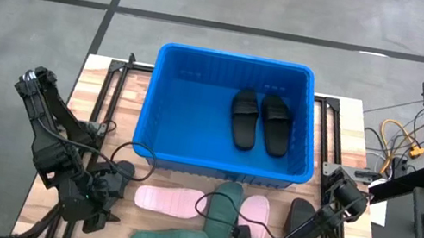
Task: Pick and place slides into bin
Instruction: Put the right green slide into the bin
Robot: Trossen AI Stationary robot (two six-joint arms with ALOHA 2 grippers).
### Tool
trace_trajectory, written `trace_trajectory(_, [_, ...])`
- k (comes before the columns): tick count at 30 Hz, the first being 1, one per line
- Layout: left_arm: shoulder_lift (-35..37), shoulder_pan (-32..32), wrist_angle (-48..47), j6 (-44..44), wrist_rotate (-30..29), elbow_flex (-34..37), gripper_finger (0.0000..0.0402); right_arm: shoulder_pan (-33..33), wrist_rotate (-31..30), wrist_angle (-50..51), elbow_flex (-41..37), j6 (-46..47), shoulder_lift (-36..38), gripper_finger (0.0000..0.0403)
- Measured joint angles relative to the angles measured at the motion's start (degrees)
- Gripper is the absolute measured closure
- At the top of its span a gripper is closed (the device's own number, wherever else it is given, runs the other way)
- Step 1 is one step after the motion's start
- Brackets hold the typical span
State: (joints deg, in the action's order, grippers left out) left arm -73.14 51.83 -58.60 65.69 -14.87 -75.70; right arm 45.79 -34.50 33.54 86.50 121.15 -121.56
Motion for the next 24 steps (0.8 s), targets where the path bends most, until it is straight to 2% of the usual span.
trace_trajectory(7, [0.00,-0.03,0.17,-0.01,0.00,0.00,0.0096,-0.05,-0.19,0.11,0.00,-0.14,0.00,0.0081])
trace_trajectory(11, [0.00,-0.09,0.18,-0.02,0.00,0.00,0.0096,-0.07,-0.20,0.17,0.01,-0.14,0.00,0.0110])
trace_trajectory(24, [0.00,-0.09,0.36,-0.04,0.00,0.00,0.0096,-0.05,-0.11,-0.15,0.09,-1.85,0.00,0.0323])
